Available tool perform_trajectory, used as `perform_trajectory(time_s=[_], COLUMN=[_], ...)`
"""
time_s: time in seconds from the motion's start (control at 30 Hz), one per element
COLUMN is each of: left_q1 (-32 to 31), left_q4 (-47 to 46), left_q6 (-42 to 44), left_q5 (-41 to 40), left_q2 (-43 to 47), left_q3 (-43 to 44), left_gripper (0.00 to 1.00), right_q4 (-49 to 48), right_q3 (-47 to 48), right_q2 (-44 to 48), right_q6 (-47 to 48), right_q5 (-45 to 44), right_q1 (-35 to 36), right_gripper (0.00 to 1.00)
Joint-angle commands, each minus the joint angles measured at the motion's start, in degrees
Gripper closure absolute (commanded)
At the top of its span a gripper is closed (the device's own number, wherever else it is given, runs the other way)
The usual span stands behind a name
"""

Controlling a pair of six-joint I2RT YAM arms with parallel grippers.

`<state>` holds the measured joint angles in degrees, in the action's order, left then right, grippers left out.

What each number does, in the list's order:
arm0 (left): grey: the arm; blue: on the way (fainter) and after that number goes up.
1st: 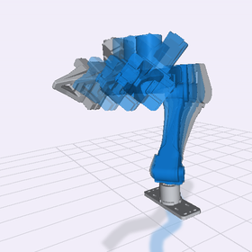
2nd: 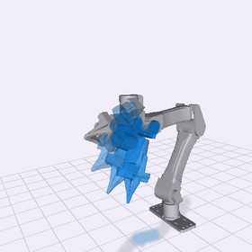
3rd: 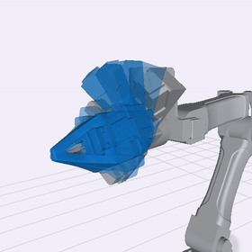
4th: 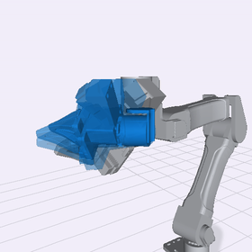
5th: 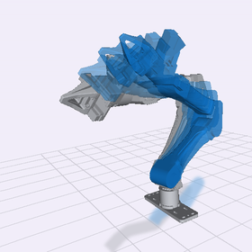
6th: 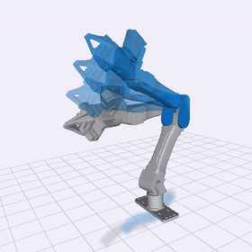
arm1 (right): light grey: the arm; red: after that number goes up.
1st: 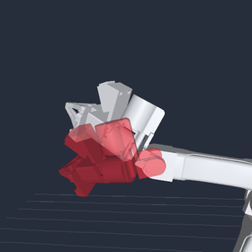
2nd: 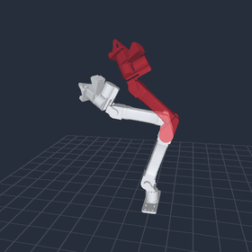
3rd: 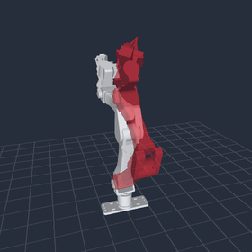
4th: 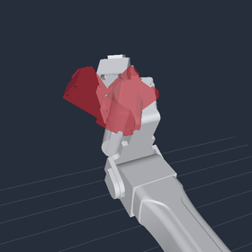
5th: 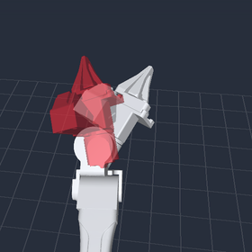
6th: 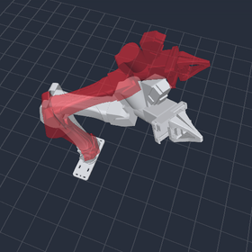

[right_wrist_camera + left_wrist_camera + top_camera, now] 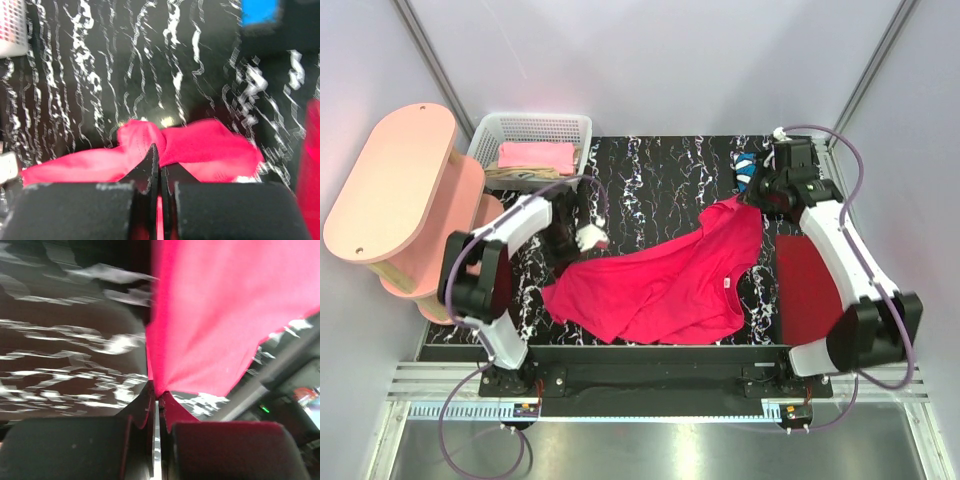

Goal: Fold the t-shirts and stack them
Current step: Flatten out the tshirt

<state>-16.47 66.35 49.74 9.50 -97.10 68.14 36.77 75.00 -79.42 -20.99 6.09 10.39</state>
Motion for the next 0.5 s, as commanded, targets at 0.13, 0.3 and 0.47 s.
perform_trajectory(time_s=[0.13,0.3,0.47], left_q1=[4.9,5.2,-2.7], left_q4=[-8.0,-8.6,-7.3], left_q6=[-6.1,-6.4,-2.7], left_q5=[-4.8,-6.4,-2.7], left_q2=[-14.2,-8.1,8.7], left_q3=[16.8,15.5,0.6], left_gripper=[0.52,0.24,0.22], right_q4=[-13.0,-13.8,-14.5], right_q3=[6.6,7.4,7.3], right_q2=[-12.5,-15.9,-17.3], right_q6=[-1.7,-1.5,-1.8], right_q5=[13.4,16.0,17.8], right_q1=[-1.3,-1.3,-1.3], right_gripper=[1.0,1.0,1.0])
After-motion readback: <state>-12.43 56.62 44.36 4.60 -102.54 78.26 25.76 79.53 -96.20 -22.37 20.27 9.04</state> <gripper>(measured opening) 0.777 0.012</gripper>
